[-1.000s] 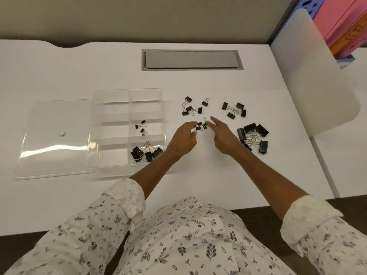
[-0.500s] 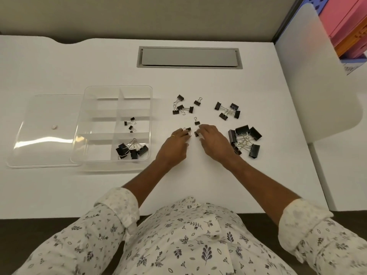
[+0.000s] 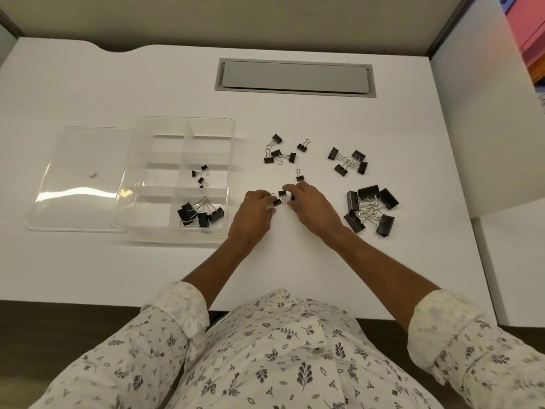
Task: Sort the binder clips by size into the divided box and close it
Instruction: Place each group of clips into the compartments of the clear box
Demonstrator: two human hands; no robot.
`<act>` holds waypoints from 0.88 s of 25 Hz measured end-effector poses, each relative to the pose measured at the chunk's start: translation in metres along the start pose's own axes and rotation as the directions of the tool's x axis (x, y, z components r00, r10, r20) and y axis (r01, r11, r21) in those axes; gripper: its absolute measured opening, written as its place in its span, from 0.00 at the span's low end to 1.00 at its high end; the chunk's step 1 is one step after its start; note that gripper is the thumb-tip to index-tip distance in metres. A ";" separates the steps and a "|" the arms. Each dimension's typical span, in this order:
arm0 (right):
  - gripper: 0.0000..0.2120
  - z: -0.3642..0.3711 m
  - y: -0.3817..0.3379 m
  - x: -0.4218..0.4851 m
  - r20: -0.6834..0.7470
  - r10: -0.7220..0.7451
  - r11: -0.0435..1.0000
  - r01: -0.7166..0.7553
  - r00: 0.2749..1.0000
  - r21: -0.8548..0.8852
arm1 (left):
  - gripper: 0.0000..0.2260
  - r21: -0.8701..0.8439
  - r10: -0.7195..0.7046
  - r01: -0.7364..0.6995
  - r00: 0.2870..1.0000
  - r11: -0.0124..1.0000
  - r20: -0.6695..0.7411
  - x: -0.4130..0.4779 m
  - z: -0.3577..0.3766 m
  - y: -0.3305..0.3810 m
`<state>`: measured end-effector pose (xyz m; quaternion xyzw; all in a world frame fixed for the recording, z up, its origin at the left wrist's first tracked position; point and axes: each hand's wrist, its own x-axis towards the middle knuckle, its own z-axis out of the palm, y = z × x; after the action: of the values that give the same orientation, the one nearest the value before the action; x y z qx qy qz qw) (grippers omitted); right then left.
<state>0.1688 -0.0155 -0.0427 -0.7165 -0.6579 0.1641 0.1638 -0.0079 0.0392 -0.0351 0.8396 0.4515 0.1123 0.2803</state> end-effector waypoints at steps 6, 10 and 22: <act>0.15 0.009 0.000 0.007 0.024 -0.055 0.995 0.057 0.998 -0.085 | 0.08 -0.045 -0.058 0.057 0.998 0.997 -0.015 -0.002 -0.002 -0.008; 0.10 0.001 0.001 0.001 0.019 0.032 0.998 -0.033 0.999 0.051 | 0.08 -0.077 -0.083 0.081 0.996 0.994 -0.019 -0.002 -0.002 -0.007; 0.05 -0.006 -0.008 -0.029 -0.083 0.194 0.963 -0.173 0.978 0.205 | 0.10 -0.316 -0.174 0.166 0.985 0.934 0.004 -0.004 -0.004 -0.006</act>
<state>0.1620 -0.0440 -0.0333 -0.7622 -0.5600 0.2056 0.2514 -0.0158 0.0404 -0.0349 0.7405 0.5021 0.1684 0.4137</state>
